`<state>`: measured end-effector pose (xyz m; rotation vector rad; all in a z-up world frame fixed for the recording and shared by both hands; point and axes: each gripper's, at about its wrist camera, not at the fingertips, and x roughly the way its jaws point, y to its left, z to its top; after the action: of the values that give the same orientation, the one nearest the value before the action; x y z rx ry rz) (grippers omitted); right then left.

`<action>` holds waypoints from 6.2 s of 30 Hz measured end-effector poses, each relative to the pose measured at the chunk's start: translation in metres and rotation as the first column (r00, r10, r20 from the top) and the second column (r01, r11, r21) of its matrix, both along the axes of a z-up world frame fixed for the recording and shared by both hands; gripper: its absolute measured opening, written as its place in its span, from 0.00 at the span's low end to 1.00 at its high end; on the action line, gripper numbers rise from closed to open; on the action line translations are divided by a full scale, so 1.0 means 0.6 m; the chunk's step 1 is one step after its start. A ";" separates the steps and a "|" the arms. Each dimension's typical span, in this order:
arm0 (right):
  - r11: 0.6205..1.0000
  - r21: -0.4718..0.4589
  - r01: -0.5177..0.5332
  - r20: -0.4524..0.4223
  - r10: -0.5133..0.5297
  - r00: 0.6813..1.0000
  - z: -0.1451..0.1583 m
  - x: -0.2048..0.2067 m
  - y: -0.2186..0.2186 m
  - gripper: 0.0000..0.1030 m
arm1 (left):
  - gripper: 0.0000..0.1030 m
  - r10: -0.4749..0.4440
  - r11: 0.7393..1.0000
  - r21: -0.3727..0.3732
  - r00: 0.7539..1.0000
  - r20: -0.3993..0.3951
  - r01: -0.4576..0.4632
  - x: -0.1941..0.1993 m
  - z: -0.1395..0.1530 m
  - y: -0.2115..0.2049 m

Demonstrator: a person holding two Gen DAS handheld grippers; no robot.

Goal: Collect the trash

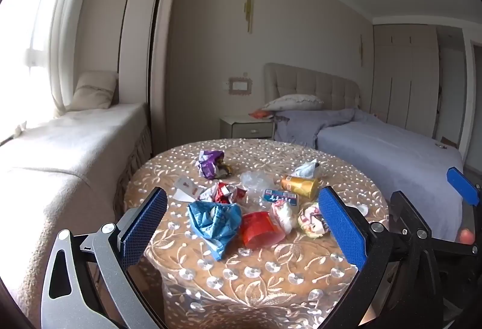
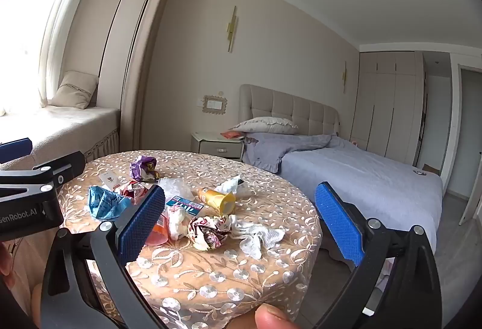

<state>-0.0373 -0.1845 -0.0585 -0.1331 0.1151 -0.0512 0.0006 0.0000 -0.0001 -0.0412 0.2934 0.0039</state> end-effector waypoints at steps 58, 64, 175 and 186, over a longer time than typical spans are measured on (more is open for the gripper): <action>0.998 -0.040 -0.058 -0.255 0.046 0.966 -0.109 0.217 -0.041 0.96 | 0.95 0.061 0.996 0.073 0.989 -0.136 -0.051 0.162 -0.118 0.032; 0.983 0.103 -0.149 -0.391 0.178 0.903 -0.129 0.284 -0.057 0.96 | 0.95 0.077 0.995 0.070 0.979 -0.191 -0.065 0.206 -0.141 0.053; 0.977 0.042 -0.209 -0.799 0.158 0.580 -0.427 0.038 -0.651 0.96 | 0.95 -0.733 -0.104 0.083 -0.020 -0.680 0.991 0.113 -0.435 -0.804; 0.963 -0.014 -0.269 -0.726 0.175 0.665 -0.314 0.020 -0.592 0.96 | 0.95 -0.794 -0.042 0.140 0.052 -0.606 0.989 0.095 -0.337 -0.727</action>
<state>-0.0250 -0.5398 -0.2470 -0.2858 0.8982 0.2510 0.0578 -0.4364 -0.2025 0.8188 0.6472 -1.3958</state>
